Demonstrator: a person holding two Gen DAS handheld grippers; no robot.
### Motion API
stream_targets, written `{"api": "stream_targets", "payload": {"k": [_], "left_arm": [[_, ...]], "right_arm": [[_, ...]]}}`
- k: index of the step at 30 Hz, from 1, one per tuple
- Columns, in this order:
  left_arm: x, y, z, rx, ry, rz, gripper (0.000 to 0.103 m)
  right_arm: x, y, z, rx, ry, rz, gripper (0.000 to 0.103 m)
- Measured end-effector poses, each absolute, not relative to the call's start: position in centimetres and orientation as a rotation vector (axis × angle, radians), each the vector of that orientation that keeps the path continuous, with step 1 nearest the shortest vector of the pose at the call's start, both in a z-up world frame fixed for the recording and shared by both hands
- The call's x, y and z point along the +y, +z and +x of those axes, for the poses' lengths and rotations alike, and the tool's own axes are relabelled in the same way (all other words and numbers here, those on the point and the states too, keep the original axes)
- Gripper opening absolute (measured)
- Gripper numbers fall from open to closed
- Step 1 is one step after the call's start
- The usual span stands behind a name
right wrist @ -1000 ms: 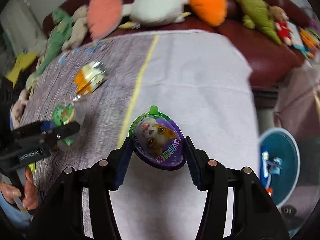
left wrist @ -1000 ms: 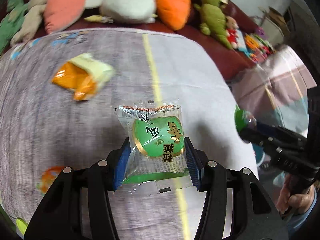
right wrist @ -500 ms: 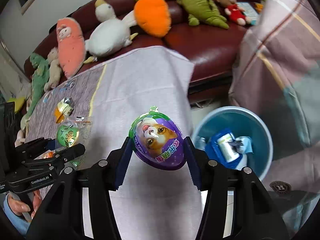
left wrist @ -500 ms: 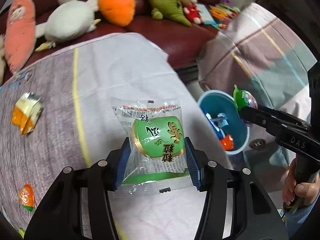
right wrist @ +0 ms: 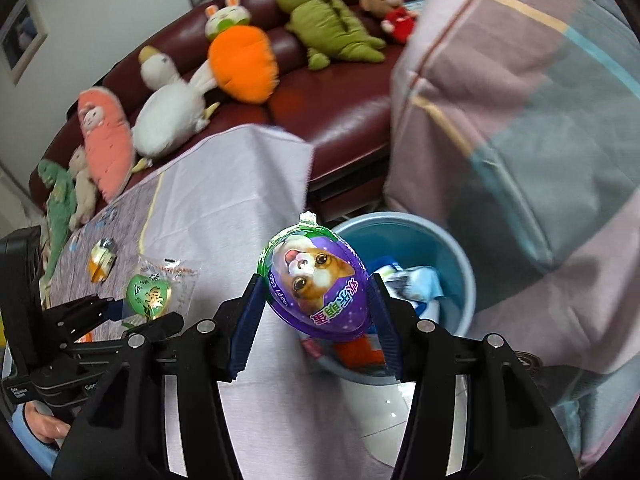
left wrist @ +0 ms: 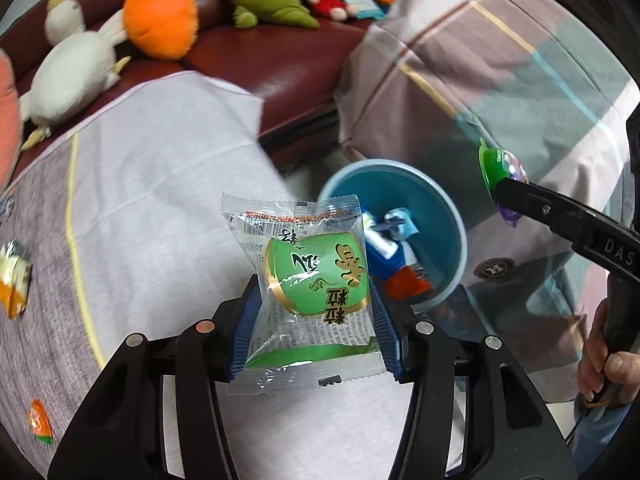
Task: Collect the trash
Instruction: 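Carry green packet and purple egg over the wastebasket and open both tools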
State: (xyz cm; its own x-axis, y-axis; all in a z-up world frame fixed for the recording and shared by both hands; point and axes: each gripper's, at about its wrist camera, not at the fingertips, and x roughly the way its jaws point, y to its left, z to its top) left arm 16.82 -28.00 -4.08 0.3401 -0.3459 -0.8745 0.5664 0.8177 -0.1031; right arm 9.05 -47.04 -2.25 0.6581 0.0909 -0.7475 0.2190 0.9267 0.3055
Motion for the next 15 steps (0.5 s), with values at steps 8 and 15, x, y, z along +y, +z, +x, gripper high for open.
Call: {"api": "stream_targets", "payload": {"k": [8,15], "left_arm": [[-33.3,-5.6,17.0,1.098,-0.654,0.274,0.054],[-36.1,-7.9,18.1,1.147,-0.673,0.286,0.054]], "right_arm": [[-51.1,-3.0,8.2,0.853,-0.133,0.428,0.051],[-53.1,-4.3,8.7,0.875,-0.153,0.450,0.051]]}}
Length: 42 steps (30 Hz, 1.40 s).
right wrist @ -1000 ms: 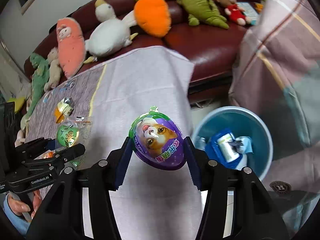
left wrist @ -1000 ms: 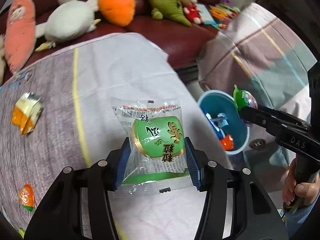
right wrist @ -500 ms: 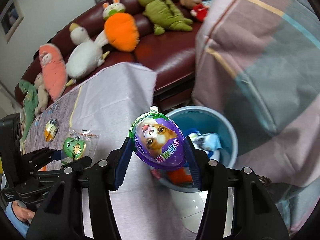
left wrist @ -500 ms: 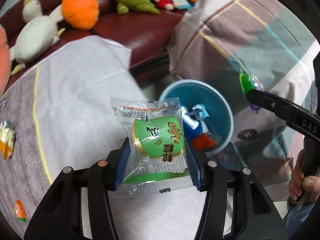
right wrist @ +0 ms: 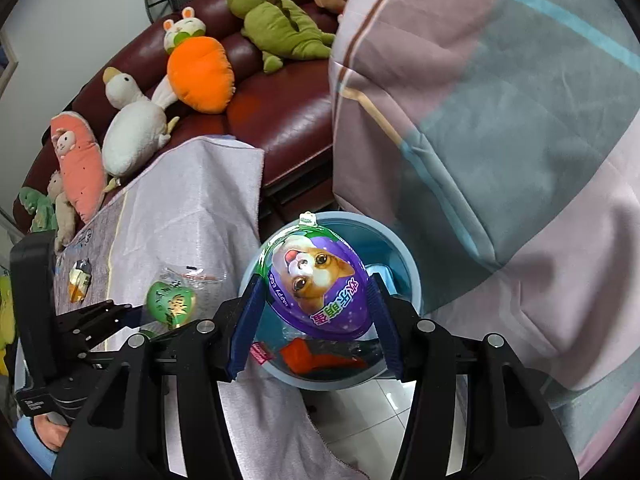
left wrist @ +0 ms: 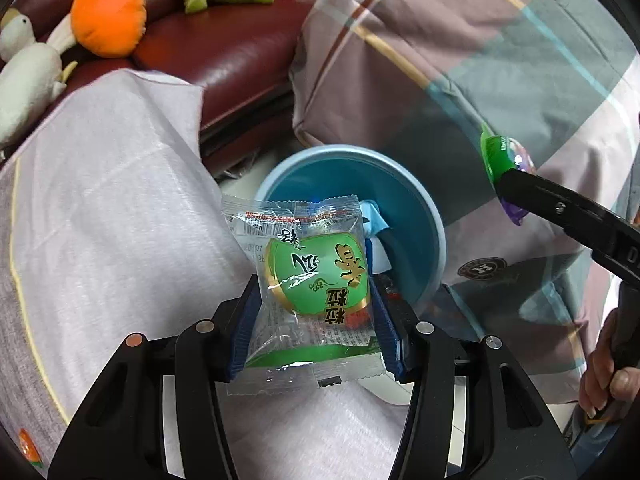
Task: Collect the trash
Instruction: 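Carry green packet and purple egg over the wastebasket and open both tools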
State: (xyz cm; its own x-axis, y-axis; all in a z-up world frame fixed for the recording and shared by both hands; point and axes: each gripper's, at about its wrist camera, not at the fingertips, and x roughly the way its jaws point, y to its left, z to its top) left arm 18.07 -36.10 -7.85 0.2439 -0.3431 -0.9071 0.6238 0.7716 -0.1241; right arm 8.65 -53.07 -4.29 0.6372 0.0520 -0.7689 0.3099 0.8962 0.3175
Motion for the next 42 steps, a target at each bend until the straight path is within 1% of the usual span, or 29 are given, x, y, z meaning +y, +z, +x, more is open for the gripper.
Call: {"api": "stream_targets", "payload": {"k": [3,5,6,7,9,14,21,34,35,37,42], "left_arm": [[-37.2,-9.1,18.7,1.173,-0.674,0.282,0.056],[-37.7,-9.8,19.0,1.187,-0.674,0.281,0.065],[-37.9,-10.1,19.2,1.190,-0.668,0.285,0.074],[-38.0,-10.4,19.3,1.187,-0.658,0.289,0.079],[-38.0,-10.8,19.4,1.187,-0.650,0.287,0.082],[-37.3,-11.5,20.0,1.215,-0.635,0.253,0.083],[-36.2,-10.6,19.8,1.202,-0.633,0.221,0.088],[-33.6,-9.8,19.7,1.192,-0.606,0.178,0.091],[-33.5,-9.8,19.7,1.193,-0.606,0.176,0.091],[-33.2,-9.8,19.7,1.193,-0.607,0.174,0.091],[-32.2,-10.0,19.8,1.197,-0.607,0.156,0.091]], "right_arm": [[-53.8,-4.9,8.8,0.886,-0.162,0.458,0.051],[-54.3,-5.3,9.0,0.893,-0.169,0.464,0.051],[-54.4,-5.4,9.1,0.896,-0.172,0.466,0.051],[-54.5,-5.5,9.1,0.900,-0.174,0.468,0.051],[-54.7,-5.9,9.3,0.907,-0.177,0.472,0.051],[-54.8,-6.6,9.9,0.923,-0.178,0.475,0.051],[-54.7,-7.1,10.9,0.938,-0.174,0.470,0.051],[-52.8,-7.6,13.1,0.980,-0.157,0.414,0.052],[-52.6,-7.6,13.3,0.985,-0.155,0.411,0.061],[-52.3,-7.7,13.5,0.989,-0.154,0.411,0.075],[-51.8,-8.2,13.8,1.022,-0.170,0.404,0.077]]}}
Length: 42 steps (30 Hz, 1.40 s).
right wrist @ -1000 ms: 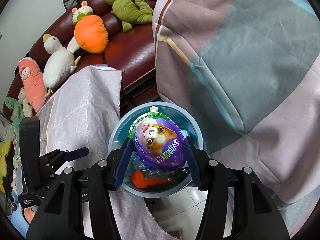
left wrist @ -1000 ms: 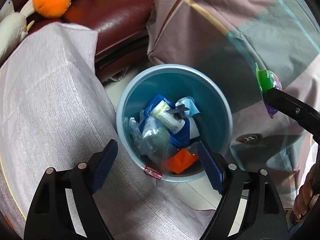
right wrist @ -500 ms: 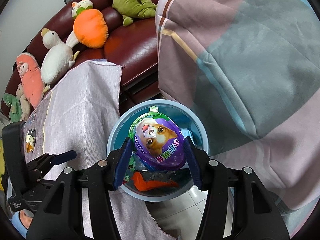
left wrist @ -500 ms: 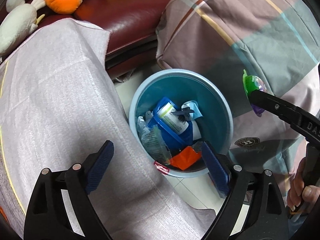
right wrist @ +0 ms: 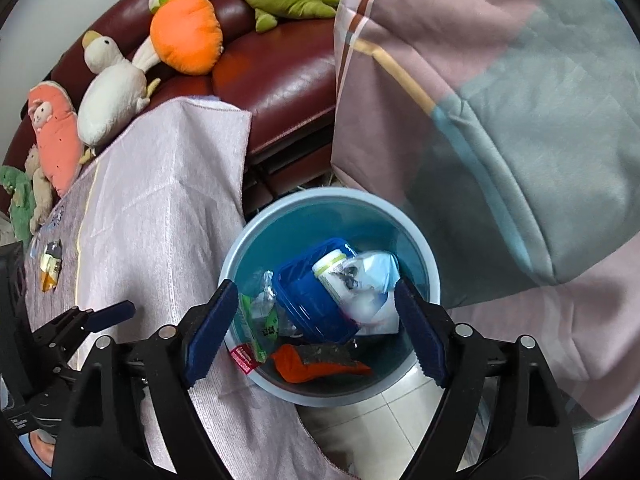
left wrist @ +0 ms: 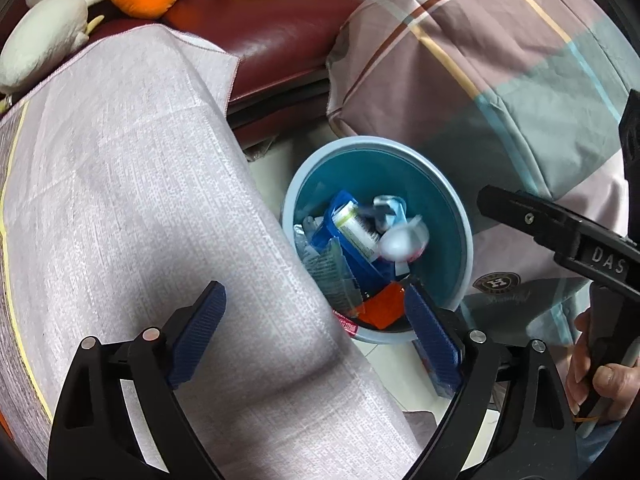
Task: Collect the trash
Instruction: 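Carry green packet and purple egg over the wastebasket and open both tools, then move both tools back to the table toward the orange egg and chip bag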
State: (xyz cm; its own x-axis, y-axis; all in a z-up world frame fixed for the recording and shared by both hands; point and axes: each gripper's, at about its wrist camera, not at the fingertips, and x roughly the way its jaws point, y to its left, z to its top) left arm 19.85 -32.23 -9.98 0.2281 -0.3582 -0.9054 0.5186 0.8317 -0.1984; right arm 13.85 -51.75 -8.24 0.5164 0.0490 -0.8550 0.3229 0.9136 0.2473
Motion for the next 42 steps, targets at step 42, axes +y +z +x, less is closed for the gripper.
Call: {"api": "stream_targets", "payload": {"k": [42], "left_arm": [[-1.3,-5.9,14.6,1.075,-0.291,-0.047,0.093]], "right_arm": [[-27.3,-1.9,13.4,1.107,-0.005,0.104,0.087]]}}
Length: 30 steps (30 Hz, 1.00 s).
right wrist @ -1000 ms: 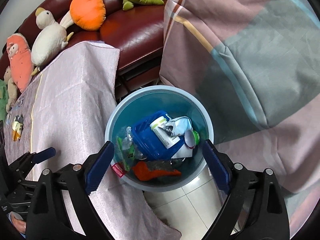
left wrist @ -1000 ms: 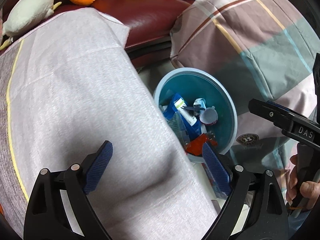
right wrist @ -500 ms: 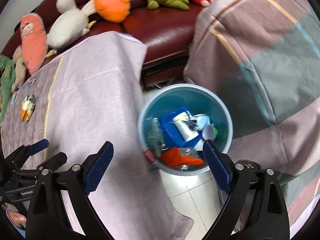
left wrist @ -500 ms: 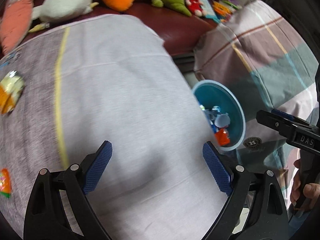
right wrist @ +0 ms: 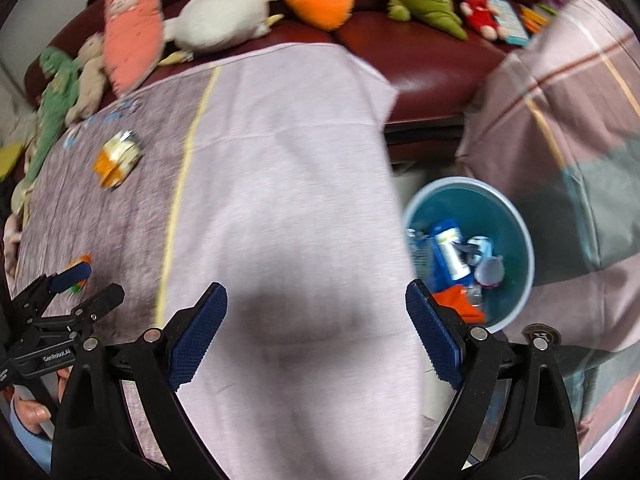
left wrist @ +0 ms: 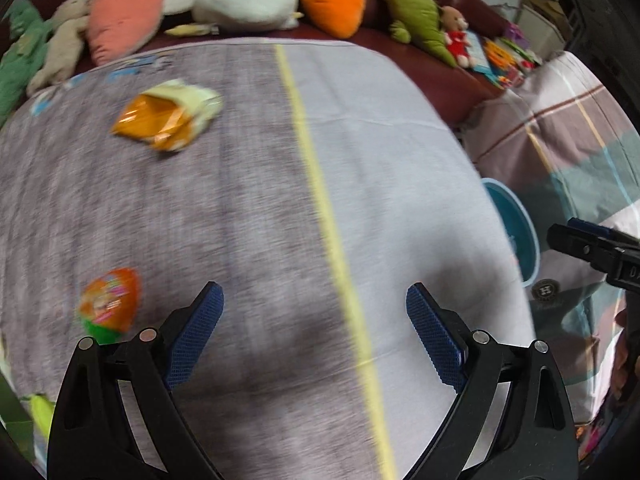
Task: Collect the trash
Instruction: 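Move both tools back to the table toward the orange egg and chip bag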
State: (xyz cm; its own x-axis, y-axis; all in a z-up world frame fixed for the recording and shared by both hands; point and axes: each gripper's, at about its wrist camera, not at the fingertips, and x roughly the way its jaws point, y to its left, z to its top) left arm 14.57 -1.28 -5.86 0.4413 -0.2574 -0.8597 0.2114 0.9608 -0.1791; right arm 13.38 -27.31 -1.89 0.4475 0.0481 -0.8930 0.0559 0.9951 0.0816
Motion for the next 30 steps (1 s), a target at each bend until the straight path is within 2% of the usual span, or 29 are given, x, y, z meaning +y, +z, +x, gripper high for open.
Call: {"api": "stream_targets", "payload": {"k": [14,24,29,30], "left_arm": [[11.2,-7.6,12.6,1.059,-0.170,0.026,0.093],[13.8,-10.1,14.4,1.100,-0.176,0.038,0.093],[13.4,-10.7,15.1,1.103,-0.200,0.063,0.085],[13.3,-10.8,15.3,1.105,-0.206,0.071,0.080]], "right_arm": [[-16.5,-2.9,14.0,1.172,0.109,-0.053,0.087],[-12.0,-4.9,15.8,1.223,0.159,-0.120,0.087],[-10.5,-5.5,16.8,1.234,0.176,-0.146,0.087],[-10.3,-5.7,17.0,1.238,0.178,-0.149,0.087]]}}
